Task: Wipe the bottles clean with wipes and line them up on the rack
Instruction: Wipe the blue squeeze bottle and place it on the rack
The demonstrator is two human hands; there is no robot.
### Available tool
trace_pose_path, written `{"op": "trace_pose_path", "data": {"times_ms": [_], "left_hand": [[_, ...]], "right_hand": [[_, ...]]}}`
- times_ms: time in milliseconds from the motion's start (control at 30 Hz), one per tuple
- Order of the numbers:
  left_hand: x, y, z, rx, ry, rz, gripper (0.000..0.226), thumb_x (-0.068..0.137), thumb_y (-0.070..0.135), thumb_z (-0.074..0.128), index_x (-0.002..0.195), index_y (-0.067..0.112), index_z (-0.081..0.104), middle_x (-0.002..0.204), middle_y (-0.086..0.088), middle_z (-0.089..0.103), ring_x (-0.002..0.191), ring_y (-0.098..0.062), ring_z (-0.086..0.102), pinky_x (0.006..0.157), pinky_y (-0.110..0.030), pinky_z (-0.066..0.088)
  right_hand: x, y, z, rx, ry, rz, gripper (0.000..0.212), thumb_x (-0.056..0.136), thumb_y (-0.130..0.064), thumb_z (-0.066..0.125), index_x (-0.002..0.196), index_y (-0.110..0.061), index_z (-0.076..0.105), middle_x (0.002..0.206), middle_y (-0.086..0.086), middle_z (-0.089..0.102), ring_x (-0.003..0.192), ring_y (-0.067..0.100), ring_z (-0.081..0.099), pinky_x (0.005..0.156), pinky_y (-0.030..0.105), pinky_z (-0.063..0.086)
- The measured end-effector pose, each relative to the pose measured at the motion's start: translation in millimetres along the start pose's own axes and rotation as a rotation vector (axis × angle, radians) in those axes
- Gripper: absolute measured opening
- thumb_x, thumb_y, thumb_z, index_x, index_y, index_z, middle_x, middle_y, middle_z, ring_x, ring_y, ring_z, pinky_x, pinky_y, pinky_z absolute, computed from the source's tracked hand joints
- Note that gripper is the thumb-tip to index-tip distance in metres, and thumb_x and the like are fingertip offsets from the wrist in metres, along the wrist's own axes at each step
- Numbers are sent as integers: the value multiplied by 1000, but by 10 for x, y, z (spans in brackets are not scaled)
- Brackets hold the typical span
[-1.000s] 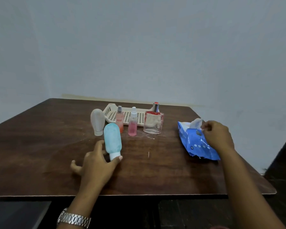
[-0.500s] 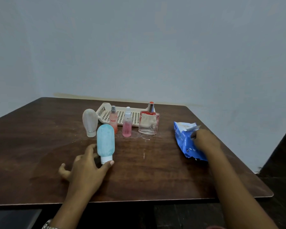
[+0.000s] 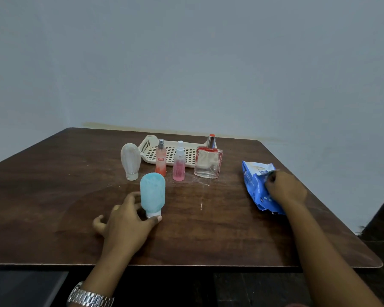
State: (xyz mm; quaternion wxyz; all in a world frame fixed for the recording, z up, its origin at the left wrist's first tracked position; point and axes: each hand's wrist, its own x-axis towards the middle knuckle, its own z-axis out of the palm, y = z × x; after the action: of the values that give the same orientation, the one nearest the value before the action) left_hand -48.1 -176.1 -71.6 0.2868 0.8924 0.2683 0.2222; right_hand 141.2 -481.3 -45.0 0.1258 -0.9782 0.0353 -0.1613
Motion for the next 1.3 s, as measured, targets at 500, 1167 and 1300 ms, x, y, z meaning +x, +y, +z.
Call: {"op": "trace_pose_path", "data": {"times_ms": [500,1167,1300], "left_hand": [[30,-25,17,24,-17,-17,69,76,58,69,134,34,39,123,17,63,130,-15,42,107,-44,18],[82,-21,25,38,-15,-13,69,76,60,68,133,35,39,121,17,63,128,-16,44,105,-42,19],[68,-8,13,25,-16,-5,67,76,60,68,132,36,39,121,17,63,127,-16,44,105,-43,19]], "right_hand": [[-85,139,-319,1331,-187,448,13,90,-18,41,86,-14,53,76,4,50,55,15,47,57,25,44],[-196,92,-499,1994,-116,149,16,82,-8,60,87,-23,54,88,1,57,74,13,64,50,15,47],[-328,-89,-601,1883,-235,42,33,78,-11,60,107,-26,58,101,3,58,80,13,62,46,13,45]]}}
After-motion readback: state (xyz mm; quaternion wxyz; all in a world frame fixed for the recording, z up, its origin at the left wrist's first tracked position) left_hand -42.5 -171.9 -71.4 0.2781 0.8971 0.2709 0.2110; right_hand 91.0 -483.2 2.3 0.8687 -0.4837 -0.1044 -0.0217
